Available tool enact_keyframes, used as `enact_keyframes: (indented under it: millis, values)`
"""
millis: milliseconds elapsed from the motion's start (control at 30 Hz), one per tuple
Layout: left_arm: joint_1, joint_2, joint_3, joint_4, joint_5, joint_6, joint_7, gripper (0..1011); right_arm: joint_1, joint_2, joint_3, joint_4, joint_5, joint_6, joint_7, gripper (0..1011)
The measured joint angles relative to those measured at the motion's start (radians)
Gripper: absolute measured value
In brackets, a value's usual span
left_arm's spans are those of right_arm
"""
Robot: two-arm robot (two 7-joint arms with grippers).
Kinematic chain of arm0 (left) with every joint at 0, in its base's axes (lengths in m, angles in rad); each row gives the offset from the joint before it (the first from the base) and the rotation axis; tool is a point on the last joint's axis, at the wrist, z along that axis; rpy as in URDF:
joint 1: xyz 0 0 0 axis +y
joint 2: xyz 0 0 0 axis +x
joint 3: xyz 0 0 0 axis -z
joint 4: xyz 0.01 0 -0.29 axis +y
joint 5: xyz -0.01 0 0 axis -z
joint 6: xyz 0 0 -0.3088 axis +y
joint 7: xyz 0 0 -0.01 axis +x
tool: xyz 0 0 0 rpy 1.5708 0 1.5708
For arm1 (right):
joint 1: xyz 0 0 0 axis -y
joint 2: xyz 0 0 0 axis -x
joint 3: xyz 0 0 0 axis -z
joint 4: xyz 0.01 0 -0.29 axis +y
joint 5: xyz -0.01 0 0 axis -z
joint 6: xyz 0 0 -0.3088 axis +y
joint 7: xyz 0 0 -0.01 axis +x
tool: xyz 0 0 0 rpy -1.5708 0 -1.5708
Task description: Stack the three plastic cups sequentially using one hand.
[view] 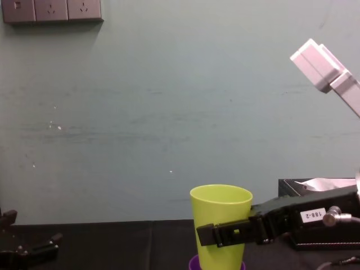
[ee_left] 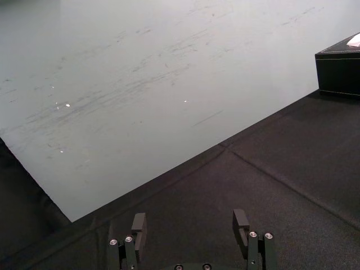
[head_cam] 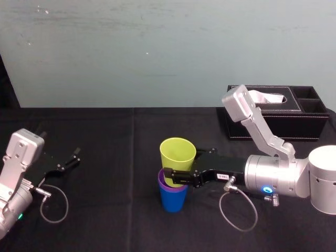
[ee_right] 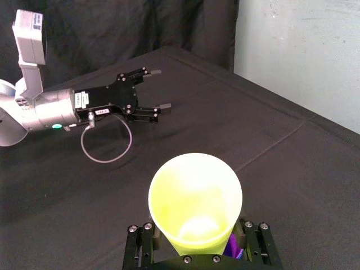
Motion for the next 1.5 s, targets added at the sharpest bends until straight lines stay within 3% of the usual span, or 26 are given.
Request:
enact_keyframes:
  millis: [400, 1067, 1500]
  values:
    - [0.0, 0.0, 0.0, 0.0, 0.0, 0.0, 0.0, 1000, 0.01, 0.002, -0.024, 0.019, -0.005, -0.017, -0.015, 726]
    - [0.0, 0.0, 0.0, 0.0, 0.0, 0.0, 0.0, 1000, 0.022, -0.012, -0.028, 0.035, -0.004, -0.04, -0.026, 724]
    - [0.0, 0.0, 0.0, 0.0, 0.0, 0.0, 0.0, 1000, 0.039, -0.042, -0.039, 0.095, -0.02, -0.079, -0.017, 726]
